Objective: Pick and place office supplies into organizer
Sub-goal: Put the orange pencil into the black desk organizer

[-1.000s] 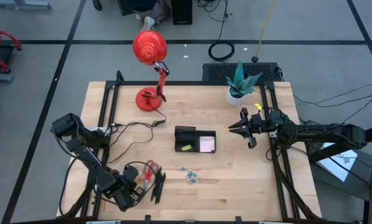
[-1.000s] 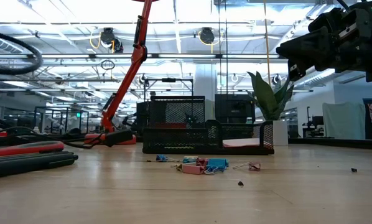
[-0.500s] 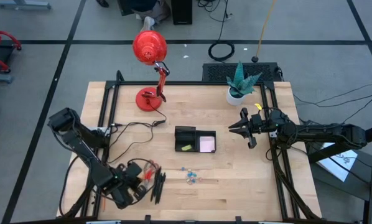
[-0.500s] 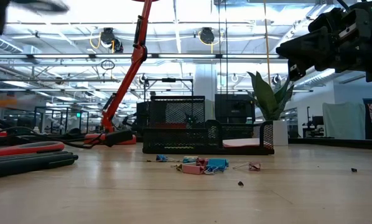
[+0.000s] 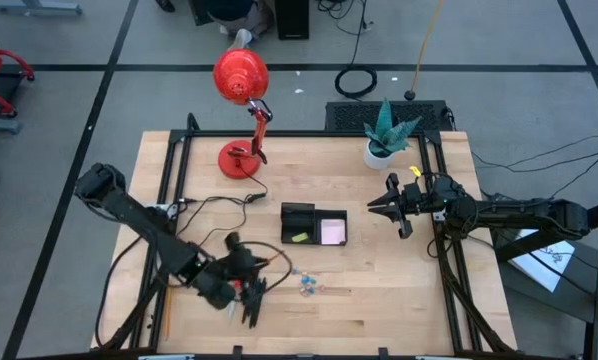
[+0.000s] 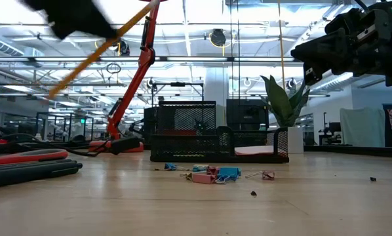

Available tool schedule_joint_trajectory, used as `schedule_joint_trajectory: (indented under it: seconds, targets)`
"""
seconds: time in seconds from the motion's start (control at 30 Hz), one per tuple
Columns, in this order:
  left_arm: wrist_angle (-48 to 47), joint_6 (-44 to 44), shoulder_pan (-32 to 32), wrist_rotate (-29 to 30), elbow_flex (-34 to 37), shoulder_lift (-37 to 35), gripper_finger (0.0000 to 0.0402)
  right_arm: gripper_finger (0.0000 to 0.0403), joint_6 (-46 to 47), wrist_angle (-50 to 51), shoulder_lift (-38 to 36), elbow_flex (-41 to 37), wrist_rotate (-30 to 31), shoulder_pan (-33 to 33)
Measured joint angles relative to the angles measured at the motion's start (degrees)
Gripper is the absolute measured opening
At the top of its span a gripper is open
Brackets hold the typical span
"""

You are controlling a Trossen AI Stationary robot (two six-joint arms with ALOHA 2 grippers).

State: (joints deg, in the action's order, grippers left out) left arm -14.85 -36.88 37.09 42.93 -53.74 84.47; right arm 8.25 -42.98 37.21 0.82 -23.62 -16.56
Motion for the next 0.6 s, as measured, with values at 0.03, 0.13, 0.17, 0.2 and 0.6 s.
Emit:
schedule_joint_trajectory:
  seconds: [0.03, 0.13, 0.17, 0.2, 0.6]
  targets:
    - [3.0, 5.0, -1.2, 0.0, 0.0, -0.3, 0.003, 0.0059, 0.0, 0.0, 0.0, 0.0, 0.0, 0.0]
    - [11.1, 18.2, -4.7, 0.0, 0.0, -1.2, 0.003, 0.0059, 0.0, 0.0, 0.0, 0.0, 0.0, 0.0]
    - [13.7, 21.9, -6.0, -0.1, 0.0, -1.5, 0.0031, 0.0059, 0.0, 0.0, 0.0, 0.0, 0.0, 0.0]
    - [15.9, 25.4, -7.3, -0.1, 0.0, -1.9, 0.003, 0.0059, 0.0, 0.0, 0.0, 0.0, 0.0, 0.0]
    - [28.7, 40.7, -25.0, -10.1, 0.0, -0.1, 0.0031, 0.0059, 0.0, 0.0, 0.0, 0.0, 0.0, 0.0]
